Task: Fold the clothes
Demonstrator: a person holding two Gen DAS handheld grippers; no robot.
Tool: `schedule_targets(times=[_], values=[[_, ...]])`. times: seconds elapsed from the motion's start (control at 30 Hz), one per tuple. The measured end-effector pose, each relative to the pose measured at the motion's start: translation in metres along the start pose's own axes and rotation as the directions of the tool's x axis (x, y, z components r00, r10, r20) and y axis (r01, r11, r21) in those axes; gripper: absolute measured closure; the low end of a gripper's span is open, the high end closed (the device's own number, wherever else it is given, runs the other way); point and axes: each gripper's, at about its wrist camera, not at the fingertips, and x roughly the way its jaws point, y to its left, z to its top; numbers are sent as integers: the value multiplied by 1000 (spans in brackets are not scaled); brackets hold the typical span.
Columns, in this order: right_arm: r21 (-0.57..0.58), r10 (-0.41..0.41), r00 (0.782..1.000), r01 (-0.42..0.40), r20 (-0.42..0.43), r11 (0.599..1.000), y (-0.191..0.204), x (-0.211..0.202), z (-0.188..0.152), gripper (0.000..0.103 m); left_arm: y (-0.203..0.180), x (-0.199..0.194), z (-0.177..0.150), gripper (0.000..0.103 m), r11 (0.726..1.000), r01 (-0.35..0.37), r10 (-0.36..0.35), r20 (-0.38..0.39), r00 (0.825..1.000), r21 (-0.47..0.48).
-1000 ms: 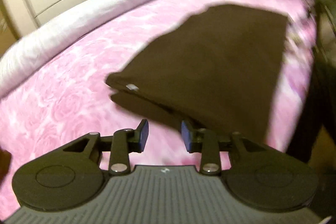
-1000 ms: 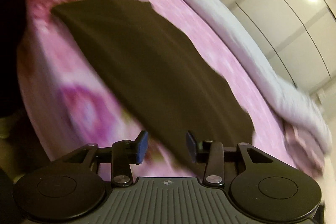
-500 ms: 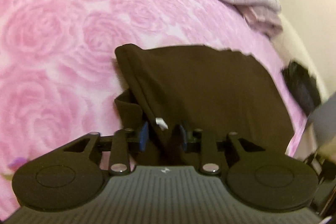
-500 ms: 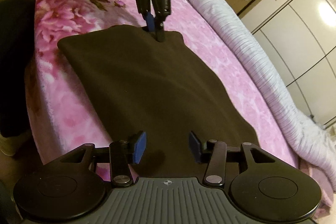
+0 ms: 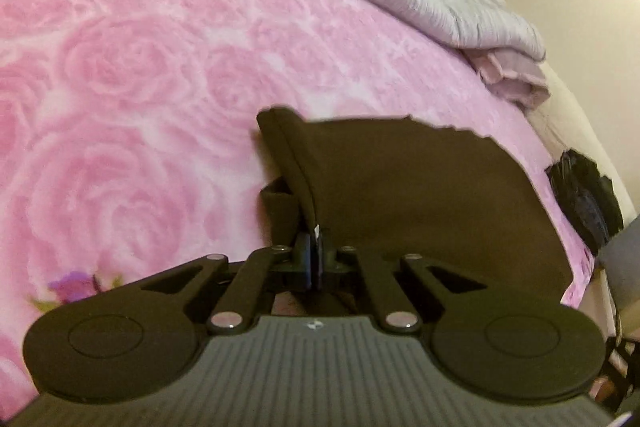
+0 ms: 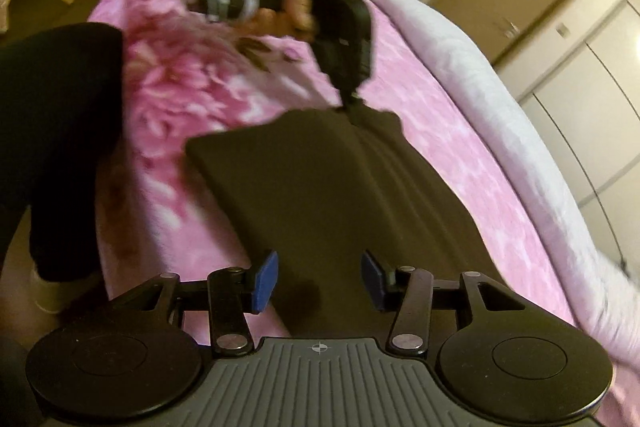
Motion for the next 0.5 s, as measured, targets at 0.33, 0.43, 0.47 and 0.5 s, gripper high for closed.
schedule_targets(times=[0.33,0.43,0.47,0.5], values=[[-155,116,993,-110,32,982,48,23,30,54,-11,8,1,94,987,-53,65,-71,995,155],[-238,85,996,-78,20,968,62,35,33,54,-20,-8,-1,82,950,-115,133,-45,990,290],[-239,83,996,-75,22,968,62,36,34,54,-22,-15,-3,73,926,-143,162,-25,986,348],[-233,81,996,-73,25,970,62,37,36,55,-24,-24,-6,72,896,-166,183,-3,983,413]])
